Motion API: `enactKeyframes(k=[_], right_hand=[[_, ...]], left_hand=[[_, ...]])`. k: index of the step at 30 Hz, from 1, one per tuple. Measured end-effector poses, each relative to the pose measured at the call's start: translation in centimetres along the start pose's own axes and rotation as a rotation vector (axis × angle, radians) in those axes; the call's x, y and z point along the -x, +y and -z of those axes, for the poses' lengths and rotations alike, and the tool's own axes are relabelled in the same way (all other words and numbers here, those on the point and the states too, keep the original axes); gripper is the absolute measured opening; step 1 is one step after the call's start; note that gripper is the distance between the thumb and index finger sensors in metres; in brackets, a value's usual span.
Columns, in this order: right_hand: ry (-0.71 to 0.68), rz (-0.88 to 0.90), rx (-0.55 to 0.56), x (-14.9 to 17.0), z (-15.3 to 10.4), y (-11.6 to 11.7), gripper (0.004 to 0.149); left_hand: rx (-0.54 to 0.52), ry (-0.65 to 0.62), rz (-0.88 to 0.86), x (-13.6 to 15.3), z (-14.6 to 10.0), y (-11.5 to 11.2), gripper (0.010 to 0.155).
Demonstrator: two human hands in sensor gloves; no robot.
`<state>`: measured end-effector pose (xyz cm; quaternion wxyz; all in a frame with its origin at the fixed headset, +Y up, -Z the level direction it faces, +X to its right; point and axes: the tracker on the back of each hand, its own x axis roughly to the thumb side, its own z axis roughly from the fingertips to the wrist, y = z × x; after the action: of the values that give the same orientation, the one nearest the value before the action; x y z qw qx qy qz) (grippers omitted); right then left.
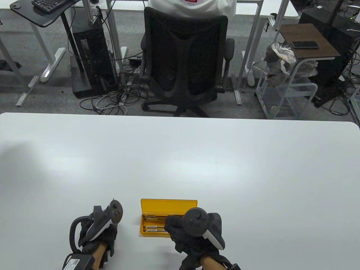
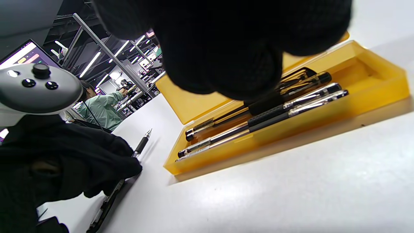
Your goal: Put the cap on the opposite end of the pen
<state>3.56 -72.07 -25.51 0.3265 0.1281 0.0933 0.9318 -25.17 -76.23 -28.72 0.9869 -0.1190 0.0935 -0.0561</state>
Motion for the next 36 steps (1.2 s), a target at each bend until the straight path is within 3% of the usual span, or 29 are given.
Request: enactKeyframes(k=[20,23,28,32,36], right_hand=[[0.018,-0.016,0.001,0.2,0.0,-0.2,0.054],[0.029,-0.042,0.019,0.3,0.0,-0.4,0.054],[0.064,-0.088,0.077,0.6,0.0,-1.2,0.055],[0.094,-0.192,0.144,0.7,0.2,-2.0,0.054],[0.129,-0.325,0.153,0.6,0.6,-2.0,0.053]], left_hand=[[0.024,-0.006,-0.006,0.1,-0.1,0.2,0.062],[0.048,0.005,-0.013,0.2,-0.3,0.7,0.065],[-0.040,-0.001,-0.057,0.3,-1.4,2.8,0.067],[-0.178,-0.119,-0.155,-1.2,-3.1,4.3,0.065],[-0.231,-0.365,-0.252,-4.2,-4.2,3.8,0.062]])
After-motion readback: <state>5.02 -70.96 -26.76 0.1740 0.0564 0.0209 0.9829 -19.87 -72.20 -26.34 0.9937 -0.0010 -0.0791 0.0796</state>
